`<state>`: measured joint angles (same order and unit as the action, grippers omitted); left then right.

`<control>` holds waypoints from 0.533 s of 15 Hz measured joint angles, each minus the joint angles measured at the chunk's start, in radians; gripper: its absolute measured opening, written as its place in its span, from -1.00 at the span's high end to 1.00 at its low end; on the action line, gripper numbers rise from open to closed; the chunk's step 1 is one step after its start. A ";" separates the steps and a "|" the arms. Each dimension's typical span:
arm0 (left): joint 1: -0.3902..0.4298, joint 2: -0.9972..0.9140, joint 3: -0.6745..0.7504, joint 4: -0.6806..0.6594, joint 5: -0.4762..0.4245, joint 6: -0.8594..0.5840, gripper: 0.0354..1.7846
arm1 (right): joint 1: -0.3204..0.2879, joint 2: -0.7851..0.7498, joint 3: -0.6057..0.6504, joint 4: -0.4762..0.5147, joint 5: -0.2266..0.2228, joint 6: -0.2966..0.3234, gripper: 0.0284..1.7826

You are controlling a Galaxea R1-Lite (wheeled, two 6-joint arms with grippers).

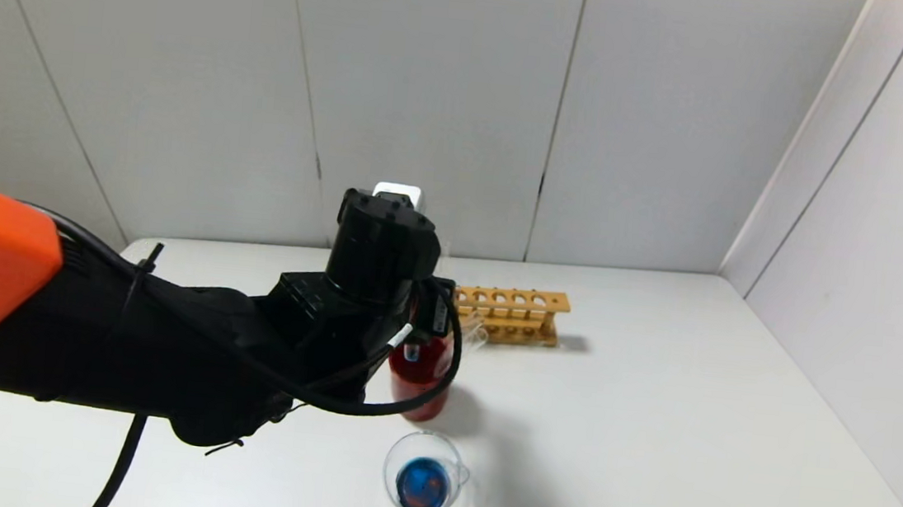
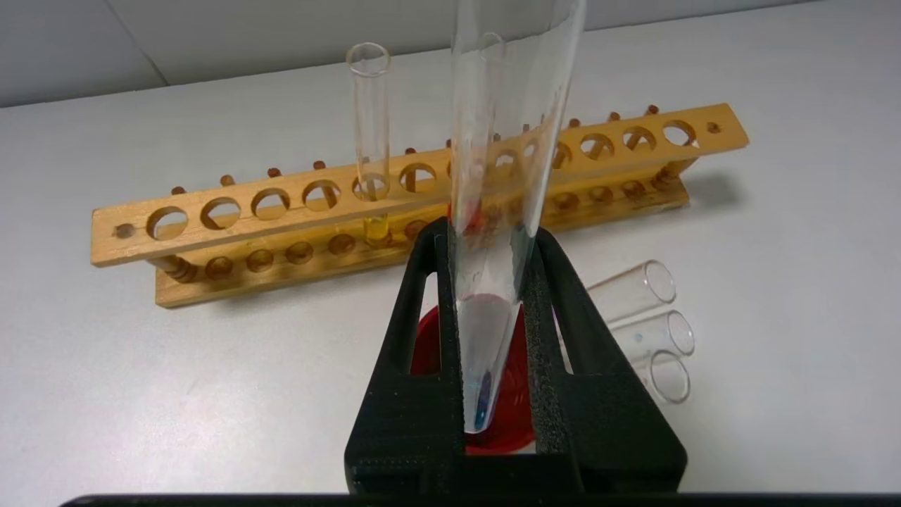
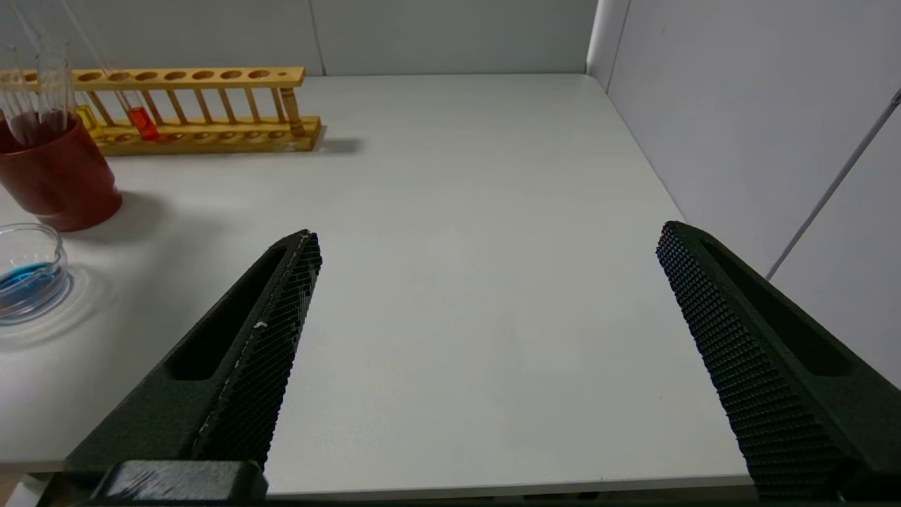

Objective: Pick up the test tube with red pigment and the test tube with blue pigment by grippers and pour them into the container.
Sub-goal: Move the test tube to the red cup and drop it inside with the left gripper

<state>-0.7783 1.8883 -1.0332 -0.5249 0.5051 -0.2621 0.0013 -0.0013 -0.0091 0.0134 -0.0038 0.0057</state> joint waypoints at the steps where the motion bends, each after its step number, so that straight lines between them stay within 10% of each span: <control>1: 0.000 0.014 0.002 -0.014 -0.007 0.000 0.69 | 0.000 0.000 0.000 0.000 0.000 0.000 -0.95; 8: 0.002 0.077 0.014 -0.023 -0.014 -0.003 0.69 | 0.000 0.000 0.000 0.000 0.000 0.000 -0.95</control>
<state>-0.7760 1.9657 -1.0187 -0.5479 0.4911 -0.2651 0.0013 -0.0013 -0.0091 0.0138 -0.0038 0.0057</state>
